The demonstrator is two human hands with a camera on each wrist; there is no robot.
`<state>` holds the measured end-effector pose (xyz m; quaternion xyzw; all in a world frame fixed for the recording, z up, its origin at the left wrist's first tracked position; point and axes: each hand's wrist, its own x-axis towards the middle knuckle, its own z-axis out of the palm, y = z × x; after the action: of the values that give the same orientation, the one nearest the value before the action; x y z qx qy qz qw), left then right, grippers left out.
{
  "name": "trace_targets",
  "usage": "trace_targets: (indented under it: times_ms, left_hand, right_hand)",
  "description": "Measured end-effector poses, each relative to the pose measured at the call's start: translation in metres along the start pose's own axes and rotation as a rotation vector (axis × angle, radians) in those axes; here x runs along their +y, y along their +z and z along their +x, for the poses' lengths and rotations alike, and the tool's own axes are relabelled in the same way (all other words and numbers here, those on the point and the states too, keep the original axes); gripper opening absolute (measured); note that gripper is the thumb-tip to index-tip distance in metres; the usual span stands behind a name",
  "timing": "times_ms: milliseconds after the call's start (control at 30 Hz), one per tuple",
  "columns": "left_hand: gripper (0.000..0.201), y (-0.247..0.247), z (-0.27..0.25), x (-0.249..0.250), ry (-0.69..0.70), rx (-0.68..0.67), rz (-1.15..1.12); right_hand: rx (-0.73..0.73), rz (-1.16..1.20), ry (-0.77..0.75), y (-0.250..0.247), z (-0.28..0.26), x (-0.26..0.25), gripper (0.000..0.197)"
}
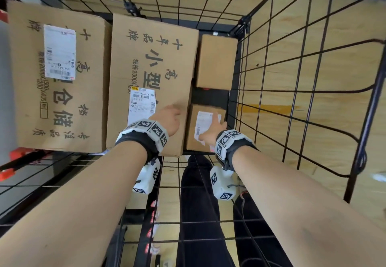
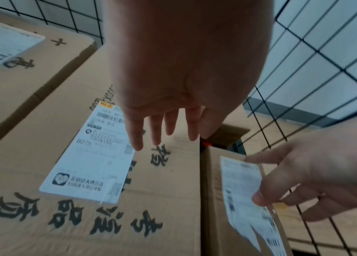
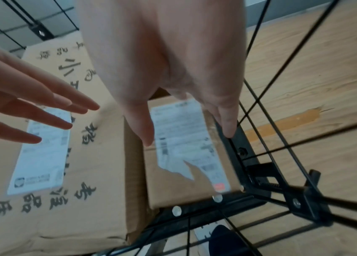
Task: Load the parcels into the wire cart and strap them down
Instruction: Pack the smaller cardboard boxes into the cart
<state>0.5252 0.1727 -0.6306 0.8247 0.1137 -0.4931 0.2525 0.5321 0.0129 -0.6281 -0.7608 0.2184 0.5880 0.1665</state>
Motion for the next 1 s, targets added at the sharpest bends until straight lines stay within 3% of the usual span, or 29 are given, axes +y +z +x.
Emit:
trace_targets:
  times_ms: [233, 533, 767, 1000]
  left_hand:
    - [0.036, -0.059, -0.051, 0.014, -0.083, 0.092, -0.026]
    - [0.036, -0.108, -0.172, 0.055, -0.133, 0.264, -0.087]
    - [0.036, -0.104, -0.286, 0.099, -0.242, 0.396, -0.021]
    - [0.024, -0.063, -0.396, 0.126, -0.393, 0.73, -0.227]
  right_hand:
    - [0.039, -0.146, -0.121, -0.035, -0.058, -0.035, 0.046]
    - [0.124, -0.17, -0.346, -0.078, -0.175, -0.066, 0.036]
    - [0.122, -0.395, -0.668, -0.096, -0.275, -0.063, 0.028]
    - [0.133, -0.603, -0.981, -0.093, -0.369, -0.027, 0.038]
